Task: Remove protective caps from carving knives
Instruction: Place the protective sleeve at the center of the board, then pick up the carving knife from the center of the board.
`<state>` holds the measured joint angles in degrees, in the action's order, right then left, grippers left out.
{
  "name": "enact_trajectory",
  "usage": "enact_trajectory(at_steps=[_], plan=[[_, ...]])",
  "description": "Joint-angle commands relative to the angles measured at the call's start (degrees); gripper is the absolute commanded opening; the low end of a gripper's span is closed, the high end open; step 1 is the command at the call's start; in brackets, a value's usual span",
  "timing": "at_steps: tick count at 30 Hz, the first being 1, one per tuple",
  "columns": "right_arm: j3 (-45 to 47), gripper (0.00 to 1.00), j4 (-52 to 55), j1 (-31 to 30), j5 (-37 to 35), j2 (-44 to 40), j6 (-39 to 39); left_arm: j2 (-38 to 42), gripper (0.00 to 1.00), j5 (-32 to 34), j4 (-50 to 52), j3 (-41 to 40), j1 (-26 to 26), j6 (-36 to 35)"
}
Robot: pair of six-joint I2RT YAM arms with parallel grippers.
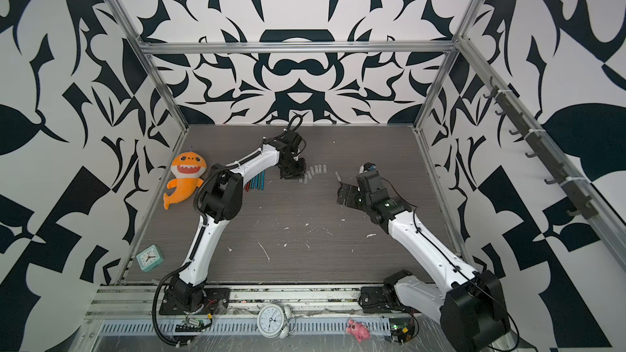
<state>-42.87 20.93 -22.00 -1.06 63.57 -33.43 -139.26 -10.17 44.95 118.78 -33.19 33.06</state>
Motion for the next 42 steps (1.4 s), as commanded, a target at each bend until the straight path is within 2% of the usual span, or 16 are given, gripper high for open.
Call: enact_trajectory(at_steps=[1,4,13,18,23,26,29,35,39,42], plan=[[-0.5,0.98,-1.7,-0.1,0.2,1.1,-0.3,-1.5,0.19,0.2,2.3,0.8,-0.3,0.2],[-1.0,0.98,-1.4,-0.1,0.3,2.8,-0.1,-1.0,0.26,0.3,2.3,0.8,-0.3,0.1],[-3.5,0.92,-2.0,-0.1,-1.1,8.3,2.3,2.1,0.35,1.0,4.8,2.3,-0.3,-0.9],[-6.8,0.86,-2.2,0.4,-2.5,15.1,4.9,6.9,0.45,4.6,8.0,6.9,-0.1,-2.8],[-12.3,0.8,-2.4,1.9,1.2,22.8,6.0,14.2,0.55,6.8,8.4,7.3,0.7,-3.5],[-15.1,0.74,-3.1,2.9,0.0,27.4,8.1,19.8,0.62,7.7,7.4,4.4,1.4,-4.1],[-18.6,0.61,-1.3,4.6,0.5,32.7,9.2,26.1,0.71,9.0,5.7,-1.2,1.8,-4.7],[-22.8,0.57,-0.9,5.4,1.6,39.5,9.9,38.1,0.88,10.7,1.2,-15.5,2.4,-5.4],[-24.5,0.56,-0.3,5.5,1.5,41.7,10.2,44.2,0.91,12.6,0.3,-21.9,2.6,-5.5],[-24.8,0.51,-0.4,5.5,2.4,43.2,10.2,48.4,0.93,14.0,-0.9,-27.1,2.6,-5.7]])
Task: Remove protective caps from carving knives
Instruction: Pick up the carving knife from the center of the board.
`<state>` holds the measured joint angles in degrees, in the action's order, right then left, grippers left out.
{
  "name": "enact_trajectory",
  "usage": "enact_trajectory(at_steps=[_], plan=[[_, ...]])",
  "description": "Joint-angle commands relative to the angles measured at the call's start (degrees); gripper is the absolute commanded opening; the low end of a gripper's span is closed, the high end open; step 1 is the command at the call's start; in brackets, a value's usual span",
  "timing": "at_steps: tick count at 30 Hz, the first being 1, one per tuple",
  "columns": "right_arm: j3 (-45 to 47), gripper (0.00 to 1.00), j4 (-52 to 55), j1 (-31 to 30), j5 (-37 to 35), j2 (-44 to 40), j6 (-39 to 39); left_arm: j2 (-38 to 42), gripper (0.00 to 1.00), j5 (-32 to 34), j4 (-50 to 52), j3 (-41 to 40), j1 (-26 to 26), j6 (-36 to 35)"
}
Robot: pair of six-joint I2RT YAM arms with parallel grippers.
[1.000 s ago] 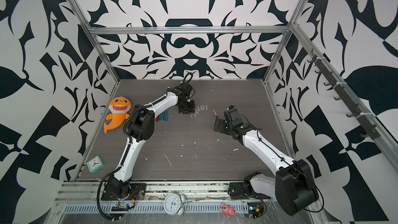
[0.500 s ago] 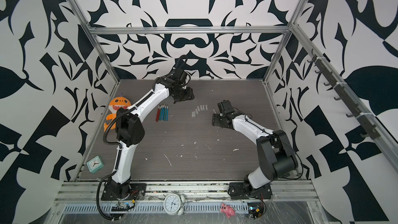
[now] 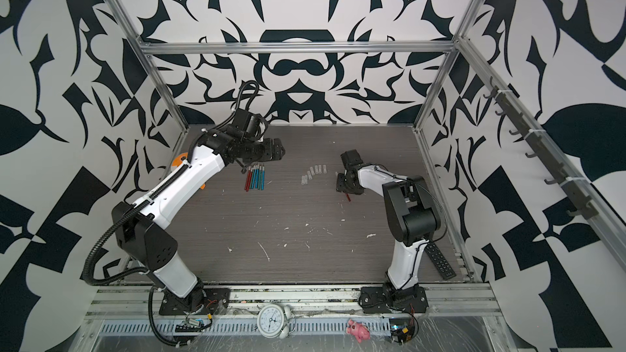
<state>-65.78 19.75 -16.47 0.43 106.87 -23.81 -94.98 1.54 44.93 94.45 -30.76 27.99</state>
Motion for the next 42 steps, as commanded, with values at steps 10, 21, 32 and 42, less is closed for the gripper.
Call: enact_trajectory(at_steps=[10,21,32,42], plan=[[-1.6,0.31,1.4,-0.3,3.9,2.1,-0.1,10.6,0.95,4.3,-2.8,-11.8,1.0,-0.6],[-1.2,0.2,3.2,-3.3,0.5,3.4,-0.4,10.1,0.95,2.8,-3.3,-12.1,0.9,0.1],[-0.8,0.01,4.7,-4.8,-1.3,5.9,-2.0,9.9,0.95,2.9,-3.4,-12.4,0.9,0.1],[5.0,0.0,2.3,-6.9,4.6,-6.7,-1.4,8.3,0.97,-1.2,-5.2,-14.0,0.9,4.1]])
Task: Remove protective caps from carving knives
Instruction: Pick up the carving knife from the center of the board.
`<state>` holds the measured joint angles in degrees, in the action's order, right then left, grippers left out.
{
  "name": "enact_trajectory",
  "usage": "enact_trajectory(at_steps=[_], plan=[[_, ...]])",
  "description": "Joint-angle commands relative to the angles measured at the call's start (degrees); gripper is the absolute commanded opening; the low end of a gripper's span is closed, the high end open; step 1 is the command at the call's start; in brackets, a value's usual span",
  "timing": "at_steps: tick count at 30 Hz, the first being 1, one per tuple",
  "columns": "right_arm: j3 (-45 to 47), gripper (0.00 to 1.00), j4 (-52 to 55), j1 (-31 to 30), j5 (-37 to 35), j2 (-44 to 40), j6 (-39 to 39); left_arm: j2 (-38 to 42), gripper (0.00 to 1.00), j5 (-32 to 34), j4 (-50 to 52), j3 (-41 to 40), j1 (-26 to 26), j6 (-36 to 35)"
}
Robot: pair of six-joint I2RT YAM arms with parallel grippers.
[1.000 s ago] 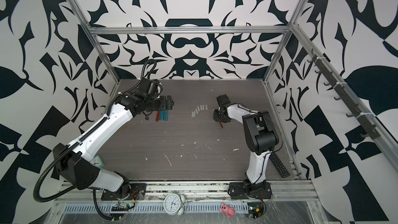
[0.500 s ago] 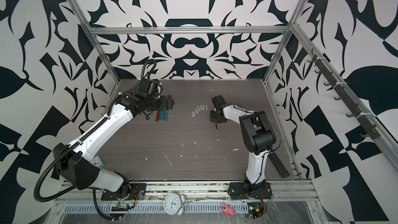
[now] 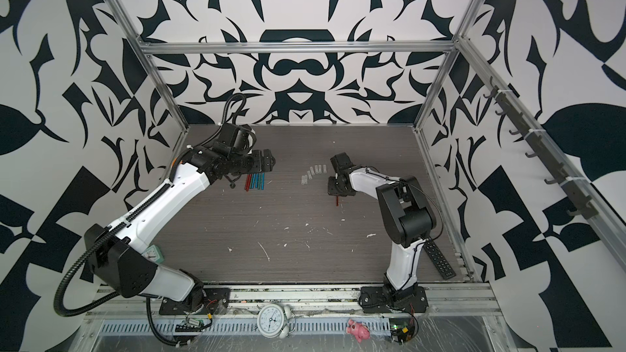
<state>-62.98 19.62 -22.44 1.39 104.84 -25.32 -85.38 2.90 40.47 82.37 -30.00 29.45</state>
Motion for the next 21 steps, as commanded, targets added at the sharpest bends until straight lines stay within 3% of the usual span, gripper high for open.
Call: enact_trajectory(at_steps=[1,11,21], plan=[[3.1,0.0,1.7,-1.3,5.3,-6.5,0.4,-1.7,0.97,-3.5,-1.1,-2.0,0.1,3.6],[10.0,0.0,-5.4,-5.0,19.4,-17.7,0.6,-7.0,0.99,-14.0,-7.6,-3.6,-0.1,14.0],[9.3,0.0,-8.1,-11.4,21.9,-18.8,-0.1,-13.6,0.98,-18.5,-10.7,-2.1,-3.4,18.6]])
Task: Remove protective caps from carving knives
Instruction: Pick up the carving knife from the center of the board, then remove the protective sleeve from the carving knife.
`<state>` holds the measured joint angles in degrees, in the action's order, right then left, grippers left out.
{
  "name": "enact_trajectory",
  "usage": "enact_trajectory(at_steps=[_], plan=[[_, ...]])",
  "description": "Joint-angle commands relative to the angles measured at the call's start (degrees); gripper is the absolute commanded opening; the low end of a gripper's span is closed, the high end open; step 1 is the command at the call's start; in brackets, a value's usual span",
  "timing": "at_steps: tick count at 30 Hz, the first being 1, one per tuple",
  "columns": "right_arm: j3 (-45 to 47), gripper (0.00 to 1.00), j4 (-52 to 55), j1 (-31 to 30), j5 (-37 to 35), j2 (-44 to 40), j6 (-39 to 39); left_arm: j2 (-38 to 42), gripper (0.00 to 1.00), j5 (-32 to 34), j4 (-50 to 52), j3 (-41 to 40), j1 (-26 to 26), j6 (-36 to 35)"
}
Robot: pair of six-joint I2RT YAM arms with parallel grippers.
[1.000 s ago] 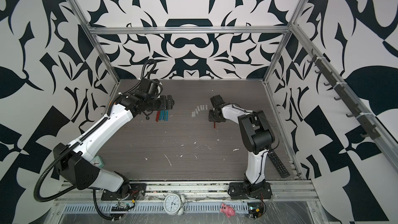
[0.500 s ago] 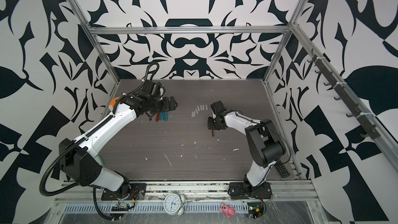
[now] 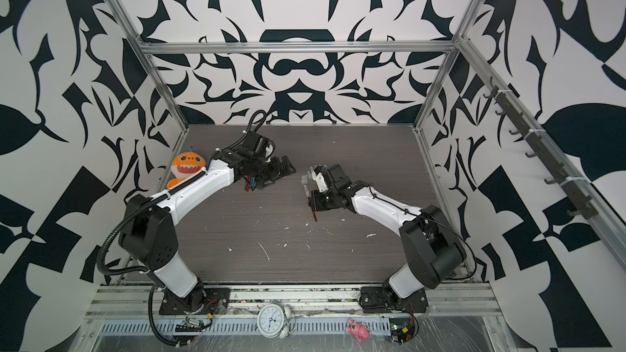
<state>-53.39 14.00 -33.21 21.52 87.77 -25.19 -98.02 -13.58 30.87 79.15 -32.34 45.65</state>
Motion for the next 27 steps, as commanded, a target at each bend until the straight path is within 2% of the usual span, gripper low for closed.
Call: enact_trajectory(at_steps=[1,10,11,22,27], plan=[[-0.6,0.0,-2.5,-1.1,1.5,-1.6,-0.3,-1.6,0.97,-2.0,-1.1,1.1,-1.5,2.6],[-1.9,0.0,-3.4,-3.2,-0.4,-1.1,-1.6,-4.7,0.86,-2.5,-2.9,0.2,-4.6,4.2],[-1.8,0.0,-3.7,-3.3,-0.5,-1.4,-1.8,-4.9,0.81,-2.7,-3.2,-0.1,-4.7,4.3],[-1.8,0.0,-4.4,-4.5,-3.5,-2.5,-2.2,-6.6,0.54,-3.6,-5.0,-0.9,-4.9,5.0],[-1.0,0.0,-5.6,-4.4,-5.0,-4.0,-2.3,-7.4,0.5,-3.8,-5.3,-1.6,-5.0,5.0]])
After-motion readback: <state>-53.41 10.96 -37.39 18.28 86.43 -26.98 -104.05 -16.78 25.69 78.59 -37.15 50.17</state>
